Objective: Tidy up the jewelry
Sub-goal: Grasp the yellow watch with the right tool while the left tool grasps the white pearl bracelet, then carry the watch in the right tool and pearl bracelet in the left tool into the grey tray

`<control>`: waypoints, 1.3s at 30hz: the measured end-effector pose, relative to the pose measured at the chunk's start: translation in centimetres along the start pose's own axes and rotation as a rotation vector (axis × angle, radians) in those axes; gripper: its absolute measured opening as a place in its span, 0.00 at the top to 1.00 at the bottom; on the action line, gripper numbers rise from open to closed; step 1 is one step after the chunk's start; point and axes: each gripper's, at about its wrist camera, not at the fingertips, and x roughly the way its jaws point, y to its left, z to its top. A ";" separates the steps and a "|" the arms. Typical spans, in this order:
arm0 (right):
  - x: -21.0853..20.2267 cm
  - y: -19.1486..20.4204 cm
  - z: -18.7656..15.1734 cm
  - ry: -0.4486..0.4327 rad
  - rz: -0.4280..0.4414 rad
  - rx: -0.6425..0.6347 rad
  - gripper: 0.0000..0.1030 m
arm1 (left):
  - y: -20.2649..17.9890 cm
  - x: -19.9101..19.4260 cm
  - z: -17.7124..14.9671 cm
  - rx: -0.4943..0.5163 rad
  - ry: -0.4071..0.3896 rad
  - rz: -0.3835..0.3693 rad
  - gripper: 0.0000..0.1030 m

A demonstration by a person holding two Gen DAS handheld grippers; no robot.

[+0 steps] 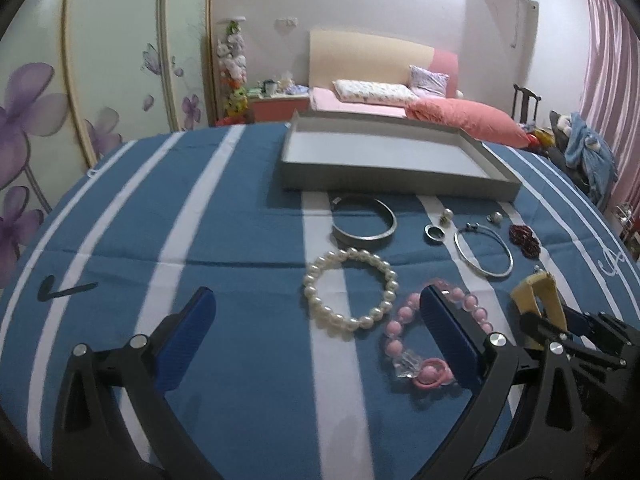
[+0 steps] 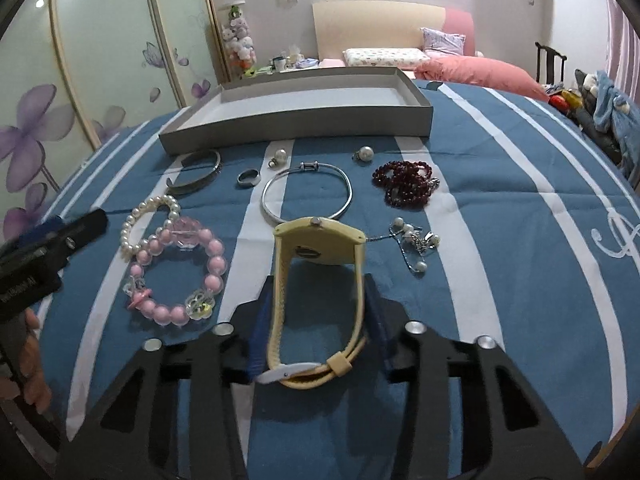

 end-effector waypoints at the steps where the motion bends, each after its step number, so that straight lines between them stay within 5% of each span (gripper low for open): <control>1: 0.1 -0.2 0.1 -0.001 0.006 0.008 0.61 | -0.1 0.2 -0.1 0.004 0.005 -0.001 0.04; 16: 0.5 -0.5 0.7 -0.004 0.049 0.021 0.62 | -0.8 4.8 2.3 0.055 0.101 0.059 0.12; 28: 0.7 -0.8 0.7 -0.006 0.071 0.030 0.61 | 0.5 6.5 2.3 0.014 0.178 0.041 0.58; 32: 0.6 -0.9 0.6 -0.009 0.072 0.034 0.61 | 0.4 6.4 2.2 0.018 0.171 0.030 0.88; 39: 0.4 -1.0 0.7 -0.031 0.072 0.033 0.61 | 0.7 5.9 2.2 -0.001 0.152 0.002 0.90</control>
